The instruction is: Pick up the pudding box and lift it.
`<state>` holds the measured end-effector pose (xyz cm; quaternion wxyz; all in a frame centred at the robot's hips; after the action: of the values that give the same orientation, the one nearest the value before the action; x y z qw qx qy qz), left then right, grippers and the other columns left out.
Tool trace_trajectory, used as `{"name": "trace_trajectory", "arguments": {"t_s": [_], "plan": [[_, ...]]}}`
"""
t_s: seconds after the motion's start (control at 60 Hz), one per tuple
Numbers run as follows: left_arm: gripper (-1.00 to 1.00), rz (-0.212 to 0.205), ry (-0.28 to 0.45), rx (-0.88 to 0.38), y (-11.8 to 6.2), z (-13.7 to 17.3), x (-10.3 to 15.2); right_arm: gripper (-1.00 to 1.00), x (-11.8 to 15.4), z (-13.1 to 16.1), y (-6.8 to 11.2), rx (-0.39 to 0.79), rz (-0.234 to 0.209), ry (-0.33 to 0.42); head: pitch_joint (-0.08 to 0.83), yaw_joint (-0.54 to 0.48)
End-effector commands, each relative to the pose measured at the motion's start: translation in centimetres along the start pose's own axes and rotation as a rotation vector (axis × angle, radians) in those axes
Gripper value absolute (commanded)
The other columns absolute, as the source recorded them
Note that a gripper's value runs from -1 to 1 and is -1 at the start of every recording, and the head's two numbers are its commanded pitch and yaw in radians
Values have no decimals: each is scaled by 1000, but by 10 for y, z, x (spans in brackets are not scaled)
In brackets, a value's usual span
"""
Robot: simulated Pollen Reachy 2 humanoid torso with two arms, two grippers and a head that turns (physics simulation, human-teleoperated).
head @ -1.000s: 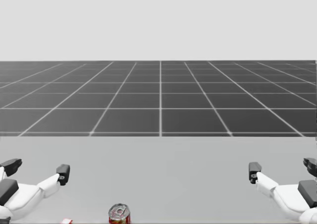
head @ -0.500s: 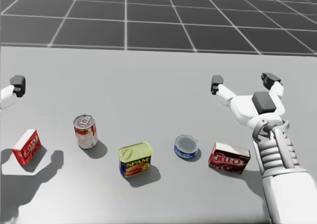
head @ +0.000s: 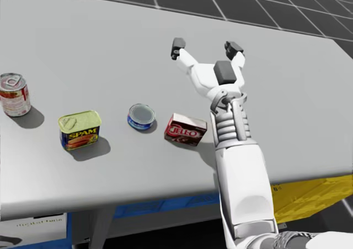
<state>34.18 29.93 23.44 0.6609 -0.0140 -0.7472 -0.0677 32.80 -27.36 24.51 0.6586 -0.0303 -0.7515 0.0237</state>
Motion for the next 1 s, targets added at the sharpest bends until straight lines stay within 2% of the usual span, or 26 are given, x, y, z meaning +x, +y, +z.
{"name": "trace_trajectory", "arguments": {"t_s": [0.017,0.05,0.15,0.267,0.317,0.35,0.417,0.55,0.733,1.0], "plan": [[-1000,0,-2,0,0,0,0,-1000,5,8,3,-8,-42,11,715,-403],[-1000,2,-2,1,0,0,0,-1000,8,13,4,4,-51,8,713,-405],[-1000,3,2,2,0,1,0,-1000,13,34,12,-44,-23,9,711,-410],[-1000,2,5,1,-1,1,0,-1000,9,57,23,-61,-44,23,710,-413],[-1000,-1,7,2,-1,1,-1,-1000,5,69,29,-64,-92,49,710,-416],[-1000,-4,10,0,-2,0,-2,-1000,2,79,35,-89,-145,53,711,-418],[-1000,-7,13,1,-3,0,-3,-1000,-2,94,43,-113,-177,67,711,-419],[-1000,-14,18,2,-5,-1,-5,-1000,-6,121,52,-153,-176,60,713,-417],[-1000,-24,21,1,-6,-2,-7,-1000,-25,150,67,-142,-216,82,712,-421],[-1000,-37,22,4,-9,-2,-9,-1000,-48,171,78,-156,-218,86,716,-424]]}}
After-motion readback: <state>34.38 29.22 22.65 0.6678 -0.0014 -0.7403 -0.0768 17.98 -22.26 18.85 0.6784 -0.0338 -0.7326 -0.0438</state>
